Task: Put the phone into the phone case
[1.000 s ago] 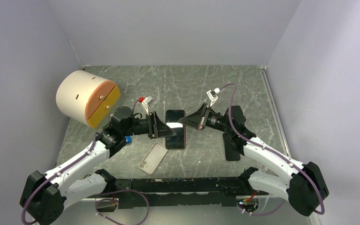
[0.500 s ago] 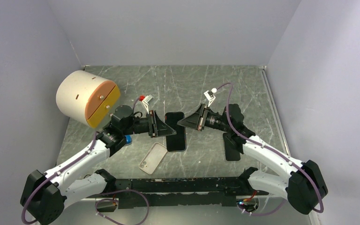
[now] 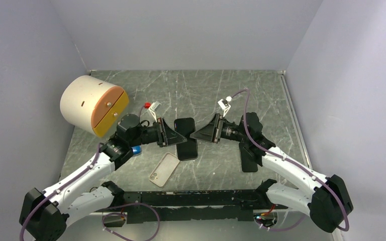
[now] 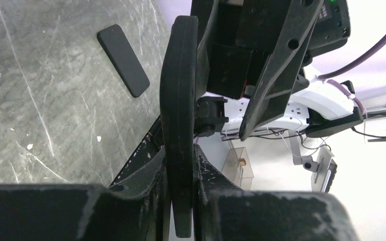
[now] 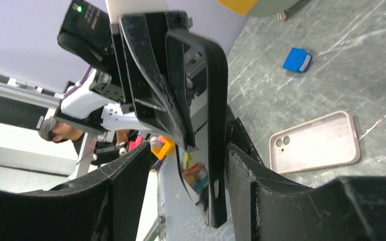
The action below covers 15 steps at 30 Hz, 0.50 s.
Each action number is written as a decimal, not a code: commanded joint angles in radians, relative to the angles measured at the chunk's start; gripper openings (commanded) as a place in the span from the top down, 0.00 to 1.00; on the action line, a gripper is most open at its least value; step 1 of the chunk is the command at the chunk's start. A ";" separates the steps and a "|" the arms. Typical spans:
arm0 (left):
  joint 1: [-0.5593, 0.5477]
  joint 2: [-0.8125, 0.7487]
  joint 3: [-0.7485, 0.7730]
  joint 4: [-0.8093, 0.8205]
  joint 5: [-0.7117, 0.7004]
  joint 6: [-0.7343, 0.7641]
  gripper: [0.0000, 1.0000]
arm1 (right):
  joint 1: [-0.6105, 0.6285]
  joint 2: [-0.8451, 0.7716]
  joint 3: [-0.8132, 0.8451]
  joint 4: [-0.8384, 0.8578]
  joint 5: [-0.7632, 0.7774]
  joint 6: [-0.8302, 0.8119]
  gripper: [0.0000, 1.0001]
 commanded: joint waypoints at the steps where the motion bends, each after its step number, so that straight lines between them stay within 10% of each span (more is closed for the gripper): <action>1: 0.003 -0.040 0.051 0.088 -0.046 0.009 0.98 | 0.010 -0.017 -0.029 0.066 -0.077 0.003 0.41; 15: 0.003 -0.066 0.066 0.109 -0.126 0.002 0.97 | 0.068 0.032 -0.043 0.133 -0.095 0.031 0.42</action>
